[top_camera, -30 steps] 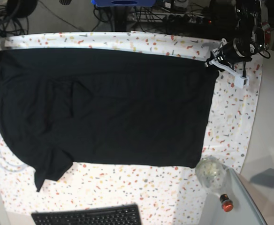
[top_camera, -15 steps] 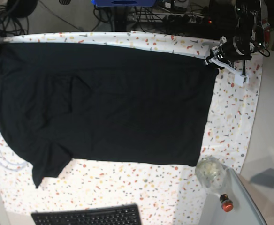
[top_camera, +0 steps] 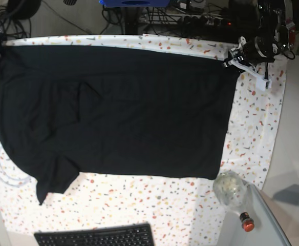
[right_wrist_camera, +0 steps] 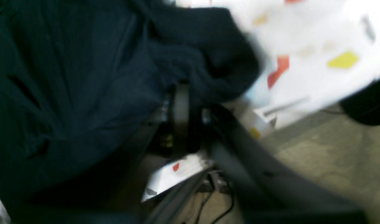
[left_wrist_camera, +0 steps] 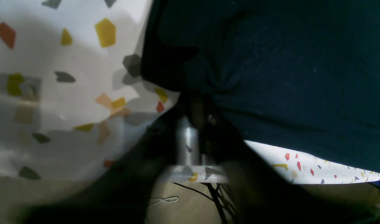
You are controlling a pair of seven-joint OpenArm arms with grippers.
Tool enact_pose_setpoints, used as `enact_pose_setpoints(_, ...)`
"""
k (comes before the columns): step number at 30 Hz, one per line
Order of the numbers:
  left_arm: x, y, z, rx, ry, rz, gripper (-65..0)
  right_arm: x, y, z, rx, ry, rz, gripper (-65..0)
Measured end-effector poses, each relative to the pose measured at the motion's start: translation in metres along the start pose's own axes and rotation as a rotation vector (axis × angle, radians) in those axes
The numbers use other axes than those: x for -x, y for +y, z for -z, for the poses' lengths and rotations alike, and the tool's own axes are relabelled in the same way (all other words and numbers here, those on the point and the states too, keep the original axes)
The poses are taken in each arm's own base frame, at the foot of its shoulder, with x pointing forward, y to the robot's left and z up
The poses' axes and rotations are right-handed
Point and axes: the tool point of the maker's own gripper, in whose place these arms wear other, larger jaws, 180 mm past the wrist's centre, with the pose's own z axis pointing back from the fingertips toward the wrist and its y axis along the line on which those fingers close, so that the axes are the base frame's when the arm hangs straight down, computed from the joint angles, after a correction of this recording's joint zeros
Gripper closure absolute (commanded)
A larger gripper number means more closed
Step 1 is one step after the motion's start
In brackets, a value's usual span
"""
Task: Layout the t-shirt on the table in an organized manner, then fold the t-shirt properly
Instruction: 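Release the shirt edge with both grippers and lift away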
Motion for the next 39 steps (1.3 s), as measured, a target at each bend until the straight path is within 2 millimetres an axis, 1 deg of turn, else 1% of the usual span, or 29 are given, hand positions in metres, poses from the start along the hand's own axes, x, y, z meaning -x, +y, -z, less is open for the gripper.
enact_pose_setpoints(2, -0.002, 0.002, -0.001, -0.004, -0.005, -0.007, -44.9, -0.002, -0.001, -0.006, 0.005, -0.039, 0.030, -33.8)
enact_pose_setpoints(3, -0.004, 0.005, -0.003, -0.009, -0.015, -0.022, -49.4, -0.004, -0.001, -0.009, 0.009, -0.053, 0.038, -36.5)
enact_pose_setpoints(4, -0.008, 0.011, -0.006, -0.018, -0.036, -0.046, -51.8, -0.007, 0.000, -0.012, 0.010, -0.076, 0.044, -37.7)
enact_pose_setpoints(8, -0.028, 0.042, -0.025, -0.088, -0.113, -0.097, -52.5, -0.025, 0.004, -0.028, 0.018, -0.150, 0.020, -37.7)
enact_pose_setpoints(10, -0.040, 0.056, -0.035, -0.117, -0.155, -0.122, -52.5, -0.037, 0.006, -0.036, 0.021, -0.185, -0.008, -37.7)
enact_pose_setpoints(13, -0.057, 0.072, -0.050, -0.149, -0.221, -0.158, -52.5, -0.054, 0.015, -0.040, 0.013, -0.217, -0.050, -37.7)
enact_pose_setpoints(14, -0.062, 0.077, -0.055, -0.157, -0.241, -0.166, -52.5, -0.061, 0.017, -0.041, 0.008, -0.225, -0.064, -37.7)
enact_pose_setpoints(16, -0.074, 0.083, -0.062, -0.171, -0.274, -0.175, -52.5, -0.081, 0.026, -0.040, -0.010, -0.265, -0.083, -37.7)
enact_pose_setpoints(18, -0.084, 0.084, -0.065, -0.172, -0.289, -0.156, -52.2, -0.102, 0.029, -0.036, 0.010, -0.290, -0.107, -37.7)
enact_pose_setpoints(19, -0.089, 0.082, -0.066, -0.169, -0.300, -0.153, -51.7, -0.113, 0.029, -0.030, 0.033, -0.291, -0.128, -37.7)
enact_pose_setpoints(20, -0.091, 0.081, -0.065, -0.164, -0.304, -0.153, -48.7, -0.124, 0.031, -0.021, 0.046, -0.284, -0.153, -38.0)
enact_pose_setpoints(21, -0.092, 0.079, -0.064, -0.161, -0.306, -0.154, -43.3, -0.136, 0.036, -0.007, 0.056, -0.277, -0.170, -38.0)
enact_pose_setpoints(22, -0.093, 0.077, -0.063, -0.156, -0.309, -0.157, -37.0, -0.143, 0.044, 0.012, 0.060, -0.240, -0.210, -38.1)
enact_pose_setpoints(23, -0.095, 0.074, -0.061, -0.148, -0.309, -0.155, -28.5, -0.154, 0.054, 0.031, 0.067, -0.208, -0.253, -38.1)
enact_pose_setpoints(25, -0.095, 0.062, -0.052, -0.128, -0.287, -0.126, -12.8, -0.178, 0.088, 0.064, 0.008, -0.218, -0.354, -38.1)
enact_pose_setpoints(26, -0.095, 0.054, -0.047, -0.103, -0.279, -0.118, -5.4, -0.188, 0.105, 0.076, -0.025, -0.225, -0.408, -38.1)
enact_pose_setpoints(27, -0.095, 0.048, -0.044, -0.087, -0.274, -0.112, 0.0, -0.196, 0.121, 0.088, -0.059, -0.233, -0.452, -38.1)
enact_pose_setpoints(28, -0.095, 0.046, -0.042, -0.082, -0.274, -0.108, 0.0, -0.199, 0.134, 0.100, -0.076, -0.232, -0.481, -38.1)
enact_pose_setpoints(29, -0.096, 0.045, -0.042, -0.078, -0.274, -0.106, 0.0, -0.200, 0.142, 0.111, -0.079, -0.223, -0.500, -38.1)
enact_pose_setpoints(31, -0.093, 0.049, -0.044, -0.092, -0.268, -0.106, 0.0, -0.191, 0.148, 0.129, -0.079, -0.184, -0.548, -38.1)
enact_pose_setpoints(34, -0.088, 0.052, -0.044, -0.103, -0.258, -0.108, 0.0, -0.174, 0.154, 0.145, -0.083, -0.150, -0.596, -38.0)
enact_pose_setpoints(36, -0.088, 0.052, -0.044, -0.103, -0.259, -0.111, 0.0, -0.172, 0.149, 0.151, -0.029, -0.170, -0.616, -38.1)
enact_pose_setpoints(39, -0.088, 0.053, -0.043, -0.105, -0.259, -0.114, 0.0, -0.171, 0.133, 0.150, 0.032, -0.187, -0.628, -38.1)
